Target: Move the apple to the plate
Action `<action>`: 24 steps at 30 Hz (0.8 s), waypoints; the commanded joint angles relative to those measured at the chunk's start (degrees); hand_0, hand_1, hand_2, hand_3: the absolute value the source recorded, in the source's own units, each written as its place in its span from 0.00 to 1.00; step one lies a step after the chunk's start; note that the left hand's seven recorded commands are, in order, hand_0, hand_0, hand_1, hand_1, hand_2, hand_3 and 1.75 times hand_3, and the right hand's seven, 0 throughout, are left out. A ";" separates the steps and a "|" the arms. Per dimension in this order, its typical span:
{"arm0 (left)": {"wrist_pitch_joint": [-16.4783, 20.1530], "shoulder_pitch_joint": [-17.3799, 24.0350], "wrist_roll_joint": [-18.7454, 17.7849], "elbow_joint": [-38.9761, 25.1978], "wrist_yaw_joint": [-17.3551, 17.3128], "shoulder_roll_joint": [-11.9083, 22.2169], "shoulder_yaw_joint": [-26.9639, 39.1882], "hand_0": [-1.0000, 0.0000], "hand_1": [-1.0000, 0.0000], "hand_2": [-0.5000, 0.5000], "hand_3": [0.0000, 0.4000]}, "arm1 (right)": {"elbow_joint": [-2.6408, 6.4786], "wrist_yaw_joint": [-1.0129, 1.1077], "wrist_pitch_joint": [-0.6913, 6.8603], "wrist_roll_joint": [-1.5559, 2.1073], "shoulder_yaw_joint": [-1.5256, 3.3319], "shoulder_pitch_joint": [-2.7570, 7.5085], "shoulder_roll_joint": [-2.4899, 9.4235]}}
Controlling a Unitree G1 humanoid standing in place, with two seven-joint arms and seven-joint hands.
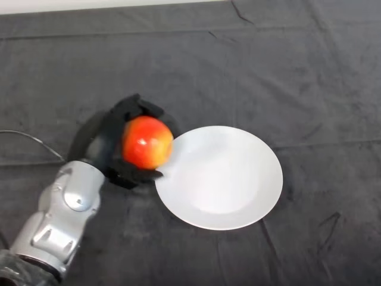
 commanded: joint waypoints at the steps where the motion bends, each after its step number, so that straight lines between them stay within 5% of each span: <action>1: 0.58 -2.19 1.15 -3.49 -0.88 0.17 -1.51 0.00 0.00 0.50 1.00 | -1.92 0.78 -0.23 0.22 0.59 -2.59 -1.06; 13: 1.44 -7.60 2.11 -2.76 -3.59 -2.89 -9.85 0.00 0.00 0.50 1.00 | -1.92 0.79 -0.23 0.22 0.59 -2.59 -1.06; 24: -3.21 -11.35 2.17 2.30 -5.70 -2.40 -15.90 0.00 0.00 0.50 1.00 | -1.91 0.79 -0.23 0.22 0.60 -2.59 -1.06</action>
